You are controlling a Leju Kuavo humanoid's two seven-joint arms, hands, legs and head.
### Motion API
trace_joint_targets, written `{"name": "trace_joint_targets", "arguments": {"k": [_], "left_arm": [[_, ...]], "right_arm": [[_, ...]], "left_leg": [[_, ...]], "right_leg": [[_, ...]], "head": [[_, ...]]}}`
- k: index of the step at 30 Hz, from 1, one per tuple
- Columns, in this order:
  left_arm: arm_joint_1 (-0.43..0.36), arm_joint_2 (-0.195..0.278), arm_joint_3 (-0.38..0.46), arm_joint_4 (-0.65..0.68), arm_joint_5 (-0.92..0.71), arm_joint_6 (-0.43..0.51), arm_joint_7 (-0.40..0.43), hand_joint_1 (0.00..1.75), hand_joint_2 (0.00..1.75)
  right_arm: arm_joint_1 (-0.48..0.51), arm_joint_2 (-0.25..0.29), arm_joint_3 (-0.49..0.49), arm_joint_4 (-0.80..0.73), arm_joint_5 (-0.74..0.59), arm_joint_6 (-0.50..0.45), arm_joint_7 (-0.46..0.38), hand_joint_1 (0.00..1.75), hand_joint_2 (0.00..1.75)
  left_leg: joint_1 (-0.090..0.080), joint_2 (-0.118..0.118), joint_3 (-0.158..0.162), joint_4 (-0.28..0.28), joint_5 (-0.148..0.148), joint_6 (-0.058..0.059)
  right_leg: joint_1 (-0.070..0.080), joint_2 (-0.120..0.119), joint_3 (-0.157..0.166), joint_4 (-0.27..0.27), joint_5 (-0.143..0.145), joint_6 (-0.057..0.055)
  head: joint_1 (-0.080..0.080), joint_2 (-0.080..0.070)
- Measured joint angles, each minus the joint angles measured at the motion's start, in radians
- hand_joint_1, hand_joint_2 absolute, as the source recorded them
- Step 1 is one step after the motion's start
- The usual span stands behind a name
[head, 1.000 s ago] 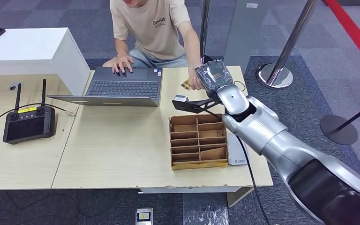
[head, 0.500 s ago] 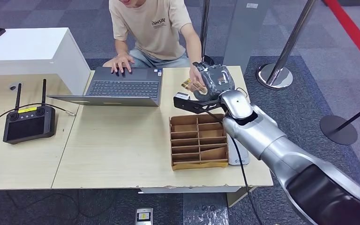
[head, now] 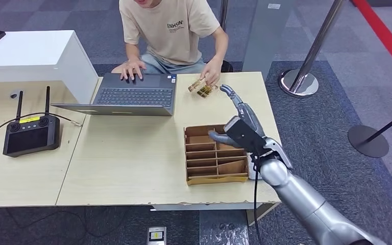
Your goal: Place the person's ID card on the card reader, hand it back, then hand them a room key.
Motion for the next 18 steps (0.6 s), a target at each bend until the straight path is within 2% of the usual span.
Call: {"name": "trace_joint_targets", "arguments": {"k": [6, 18], "left_arm": [[0.003, 0.001, 0.013, 0.0, 0.014, 0.002, 0.003, 0.0, 0.0], [0.005, 0.002, 0.029, 0.0, 0.021, 0.007, 0.014, 0.0, 0.0]], "right_arm": [[0.114, -0.01, -0.033, -0.113, 0.004, -0.027, -0.029, 0.0, 1.75], [0.198, -0.014, -0.067, -0.199, 0.078, -0.081, -0.013, 0.0, 1.75]], "left_leg": [[0.0, 0.0, 0.0, 0.0, 0.0, 0.0], [0.0, 0.0, 0.001, 0.0, 0.0, 0.0]], "right_leg": [[0.0, 0.0, 0.0, 0.0, 0.0, 0.0], [0.0, 0.0, 0.001, 0.0, 0.0, 0.0]], "head": [[0.0, 0.0], [0.0, 0.0]]}}
